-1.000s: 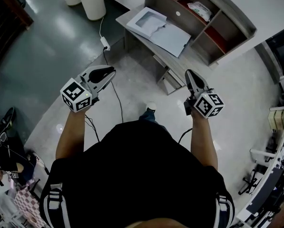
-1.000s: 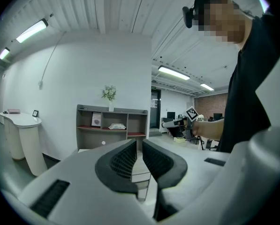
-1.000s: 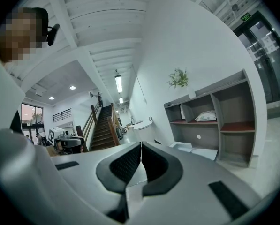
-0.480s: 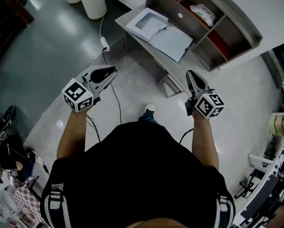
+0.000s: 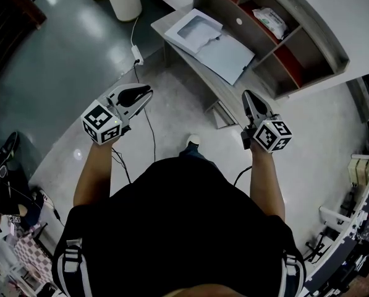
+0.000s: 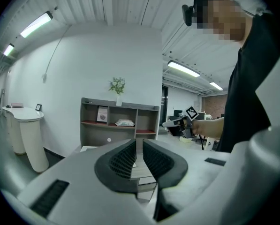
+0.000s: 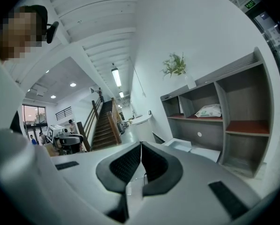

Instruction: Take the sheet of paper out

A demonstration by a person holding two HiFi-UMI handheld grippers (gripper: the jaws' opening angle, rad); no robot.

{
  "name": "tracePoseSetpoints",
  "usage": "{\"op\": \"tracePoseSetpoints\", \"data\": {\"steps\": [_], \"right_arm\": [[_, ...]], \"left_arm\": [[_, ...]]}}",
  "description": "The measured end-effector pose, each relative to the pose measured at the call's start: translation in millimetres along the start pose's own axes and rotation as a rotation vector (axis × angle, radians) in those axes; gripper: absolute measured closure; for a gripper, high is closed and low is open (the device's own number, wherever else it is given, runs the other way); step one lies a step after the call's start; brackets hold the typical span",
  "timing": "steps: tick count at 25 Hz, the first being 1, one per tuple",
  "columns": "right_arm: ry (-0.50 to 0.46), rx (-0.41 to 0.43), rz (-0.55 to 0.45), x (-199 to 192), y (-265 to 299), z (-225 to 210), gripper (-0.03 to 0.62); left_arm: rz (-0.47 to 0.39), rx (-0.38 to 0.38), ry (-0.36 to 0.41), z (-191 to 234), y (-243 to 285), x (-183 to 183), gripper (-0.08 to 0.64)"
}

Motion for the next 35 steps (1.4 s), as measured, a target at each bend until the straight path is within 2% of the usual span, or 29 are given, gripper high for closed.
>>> {"op": "tracePoseSetpoints", "data": {"steps": [12,35], "right_arm": [[0.010,0.021,0.017,18.8,39.0,-45.2,0.577],[0.030,0.083,0.084,54.3,90.1,-132.3,0.577]], "left_arm": [[0.043,0.002,-0.007,25.7,47.4,-8.1,0.505],[0.049,0.056,-0.015,60.5,141.8,15.7,0.505]]}}
Point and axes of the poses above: the fingertips, and each gripper's own axes: y forward along the fingers, z to its left, x out of its top, the point moved 1 cm from there along -y, backward along the fingers, and after that the axes turned 9 degrees about y, right-handed, at the moved point
